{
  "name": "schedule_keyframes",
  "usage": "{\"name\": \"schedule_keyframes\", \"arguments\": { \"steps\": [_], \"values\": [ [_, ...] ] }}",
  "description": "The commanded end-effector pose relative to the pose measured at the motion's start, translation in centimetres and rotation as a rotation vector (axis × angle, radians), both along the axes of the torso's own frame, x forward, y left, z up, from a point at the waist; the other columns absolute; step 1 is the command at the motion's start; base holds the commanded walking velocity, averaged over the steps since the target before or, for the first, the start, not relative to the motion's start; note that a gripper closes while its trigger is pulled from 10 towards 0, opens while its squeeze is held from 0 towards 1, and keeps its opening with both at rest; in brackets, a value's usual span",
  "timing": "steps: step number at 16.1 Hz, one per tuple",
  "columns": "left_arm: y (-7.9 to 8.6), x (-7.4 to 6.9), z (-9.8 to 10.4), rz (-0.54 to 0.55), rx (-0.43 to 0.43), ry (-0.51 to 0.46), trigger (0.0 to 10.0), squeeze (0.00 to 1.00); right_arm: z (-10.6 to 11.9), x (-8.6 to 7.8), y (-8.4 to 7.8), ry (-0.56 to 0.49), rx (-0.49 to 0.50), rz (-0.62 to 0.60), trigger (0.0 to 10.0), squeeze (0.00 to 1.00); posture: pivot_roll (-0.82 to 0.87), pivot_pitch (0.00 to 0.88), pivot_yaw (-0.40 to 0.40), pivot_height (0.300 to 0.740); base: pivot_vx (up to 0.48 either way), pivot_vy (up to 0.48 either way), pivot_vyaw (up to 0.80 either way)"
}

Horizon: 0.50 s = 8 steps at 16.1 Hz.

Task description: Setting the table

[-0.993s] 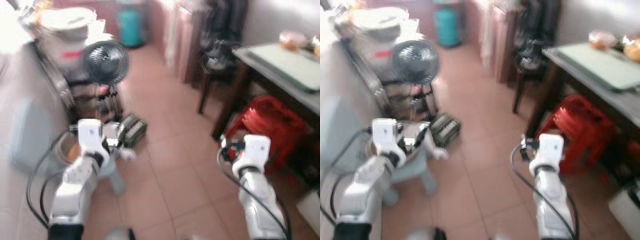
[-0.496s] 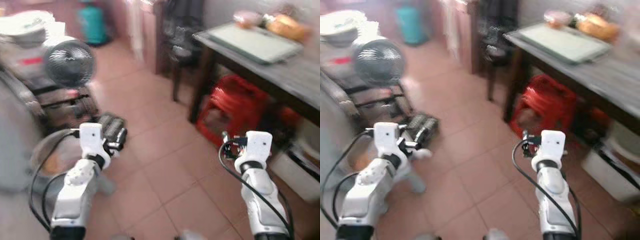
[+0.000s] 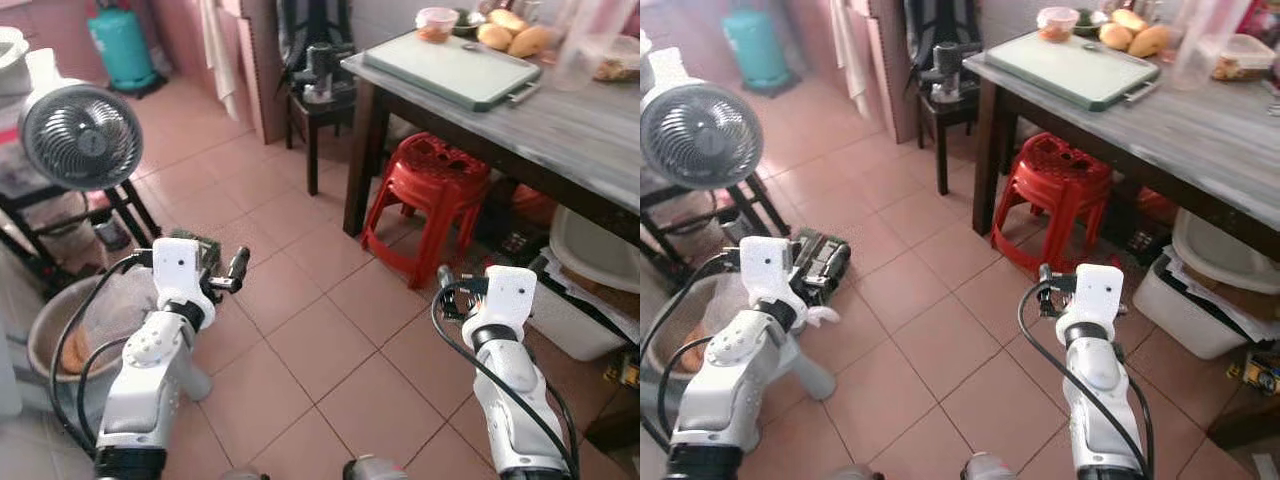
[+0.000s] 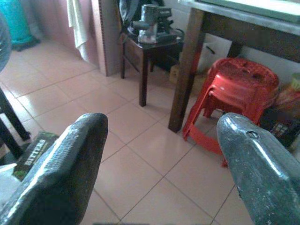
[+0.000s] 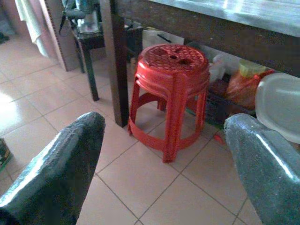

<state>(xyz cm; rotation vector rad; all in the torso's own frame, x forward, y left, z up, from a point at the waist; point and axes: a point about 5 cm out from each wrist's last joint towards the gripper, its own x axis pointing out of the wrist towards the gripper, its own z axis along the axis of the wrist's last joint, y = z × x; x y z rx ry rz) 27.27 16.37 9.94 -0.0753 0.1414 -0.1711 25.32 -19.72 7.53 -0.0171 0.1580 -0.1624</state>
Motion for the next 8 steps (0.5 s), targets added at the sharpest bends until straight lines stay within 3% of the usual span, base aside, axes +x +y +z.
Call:
{"name": "schedule_keyframes", "arguments": {
  "steps": [1,3,6,8],
  "values": [
    [0.1,0.3,0.0,0.006,0.005,-0.001,10.0,0.0,0.3,0.3,0.2,-0.013,-0.001,-0.004,10.0,0.0,-0.02,0.0,0.051,0.74,0.0,0.0,-0.8],
    [-0.1,0.5,0.6,0.005,-0.002,-0.024,10.0,0.0,1.8,0.2,0.0,-0.073,-0.012,-0.024,10.0,0.0,-0.03,0.0,0.042,0.74,0.0,0.0,-0.8],
    [-0.1,-0.2,1.0,0.005,-0.023,-0.075,10.0,0.0,2.8,-1.1,0.3,-0.119,-0.017,-0.001,10.0,0.0,-0.02,0.0,0.014,0.74,0.0,0.0,-0.8],
    [0.3,-1.7,0.9,0.111,-0.01,-0.165,10.0,0.0,3.2,-1.9,0.2,-0.126,-0.037,0.013,10.0,0.0,0.0,0.0,-0.033,0.74,0.0,0.0,0.0]
  ]
}}
